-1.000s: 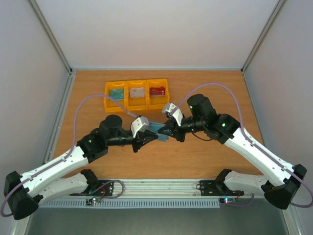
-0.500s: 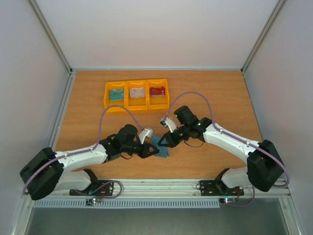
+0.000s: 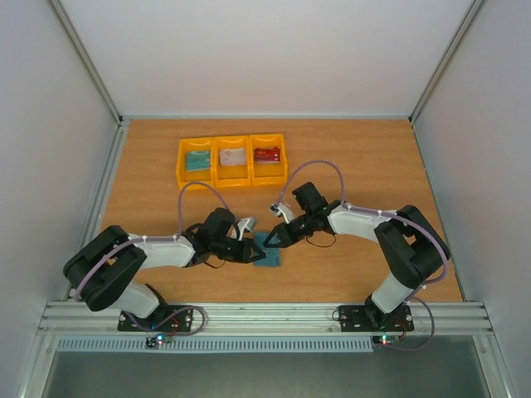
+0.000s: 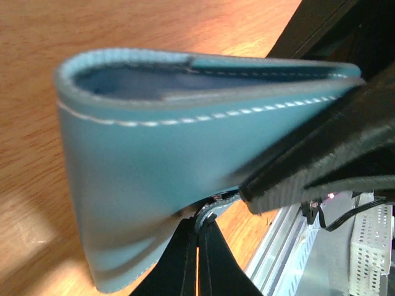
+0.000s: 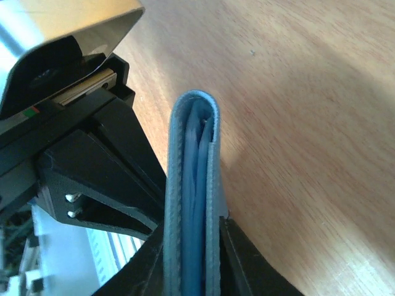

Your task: Take the credit cards out of the card holder

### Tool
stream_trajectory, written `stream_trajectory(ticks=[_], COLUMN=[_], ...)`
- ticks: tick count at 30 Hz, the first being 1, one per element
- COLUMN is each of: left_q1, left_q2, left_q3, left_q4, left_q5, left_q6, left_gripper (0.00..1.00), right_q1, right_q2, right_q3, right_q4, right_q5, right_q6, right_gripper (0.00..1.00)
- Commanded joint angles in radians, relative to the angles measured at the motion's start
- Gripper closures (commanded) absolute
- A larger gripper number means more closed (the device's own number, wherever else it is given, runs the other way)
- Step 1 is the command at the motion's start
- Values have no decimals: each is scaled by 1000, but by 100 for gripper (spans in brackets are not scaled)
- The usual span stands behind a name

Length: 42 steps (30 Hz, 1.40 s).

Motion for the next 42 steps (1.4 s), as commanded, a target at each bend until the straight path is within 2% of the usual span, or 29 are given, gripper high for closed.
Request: stream_trajectory(ticks=[1,10,13,15,16,19,22,24,27,29,36,39,42], left_q1=[41,69,75,79,81,84,84,86,87,87,87,89,99], left_q2=[85,123,128,133,135,135,135,137,142,142,128,92,10], left_q3=[29,26,18,16,17,13,14,14,13,12,9,7,-15], left_q4=[93,136,156,167,170,181,179,181,185,188,189,206,301], left_q5=[-77,-33,-23,-15,-13,-8,-9,-7,-1,-1,1,30,145], left_q6=[-40,-59,-64,-68,-71,-74,-74,-75,-77,-77,-71,-59,-38], left_gripper=[100,100,100,100,100,100,100,100,100,100,99,83,69], right_q1=[25,25,25,24,25,24,25,26,26,26,3,-5,-6], right_q2=[34,39,37,48,51,53,48,53,54,41,-24,-70,-135], right_q3=[6,-64,-86,-80,-78,-93,-104,-102,-100,-100,-102,-106,-104], right_q4=[-23,60,75,45,27,28,39,39,36,44,53,63,65], right_q5=[-199,-208,-185,-152,-135,-123,-117,-112,-107,-120,-135,-149,-164], right_q6=[-2,29,14,-13,-27,-33,-33,-36,-42,-42,-37,-39,-47], right_gripper=[75,63,65,74,75,66,63,68,84,91,98,99,99])
